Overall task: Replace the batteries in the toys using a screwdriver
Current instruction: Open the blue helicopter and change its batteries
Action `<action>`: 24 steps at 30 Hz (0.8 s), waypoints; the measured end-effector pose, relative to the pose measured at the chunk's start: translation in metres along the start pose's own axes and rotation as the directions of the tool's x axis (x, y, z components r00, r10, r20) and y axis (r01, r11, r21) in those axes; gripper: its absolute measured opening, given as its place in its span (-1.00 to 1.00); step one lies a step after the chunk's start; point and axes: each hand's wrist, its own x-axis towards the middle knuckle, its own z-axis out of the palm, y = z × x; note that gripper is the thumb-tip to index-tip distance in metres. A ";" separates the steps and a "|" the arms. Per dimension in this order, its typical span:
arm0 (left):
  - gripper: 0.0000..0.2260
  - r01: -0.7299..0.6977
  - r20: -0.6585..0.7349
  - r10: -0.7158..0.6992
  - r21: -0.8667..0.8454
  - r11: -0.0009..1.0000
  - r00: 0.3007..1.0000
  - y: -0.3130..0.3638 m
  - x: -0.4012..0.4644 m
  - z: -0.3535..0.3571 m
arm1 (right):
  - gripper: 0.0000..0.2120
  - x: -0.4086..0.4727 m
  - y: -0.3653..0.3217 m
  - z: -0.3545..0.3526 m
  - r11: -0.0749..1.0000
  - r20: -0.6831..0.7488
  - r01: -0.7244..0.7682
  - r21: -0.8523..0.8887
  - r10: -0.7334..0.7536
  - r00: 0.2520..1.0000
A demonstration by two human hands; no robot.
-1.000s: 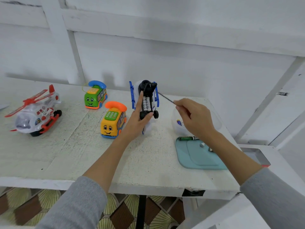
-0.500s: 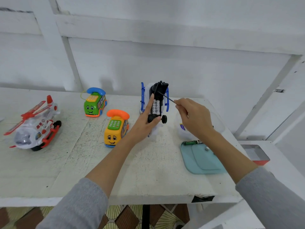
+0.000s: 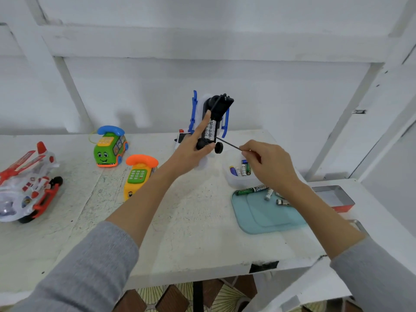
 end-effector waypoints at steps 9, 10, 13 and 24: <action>-0.35 -0.017 -0.075 0.028 0.143 0.990 0.997 0.032 0.038 0.040 | -0.82 0.017 0.051 -0.026 0.996 0.048 0.083 0.008 -0.084 0.995; -0.36 -0.012 -0.084 0.025 0.152 0.988 0.996 0.034 0.042 0.044 | -0.82 0.018 0.058 -0.029 0.995 0.050 0.094 0.011 -0.095 0.994; -0.35 0.009 -0.103 0.010 0.183 0.983 0.995 0.035 0.053 0.056 | -0.83 0.024 0.077 -0.034 0.993 0.040 0.119 0.019 -0.120 0.992; -0.35 0.045 -0.125 -0.014 0.246 0.968 0.992 0.036 0.072 0.079 | -0.82 0.030 0.111 -0.038 0.990 0.073 0.138 0.014 -0.139 0.988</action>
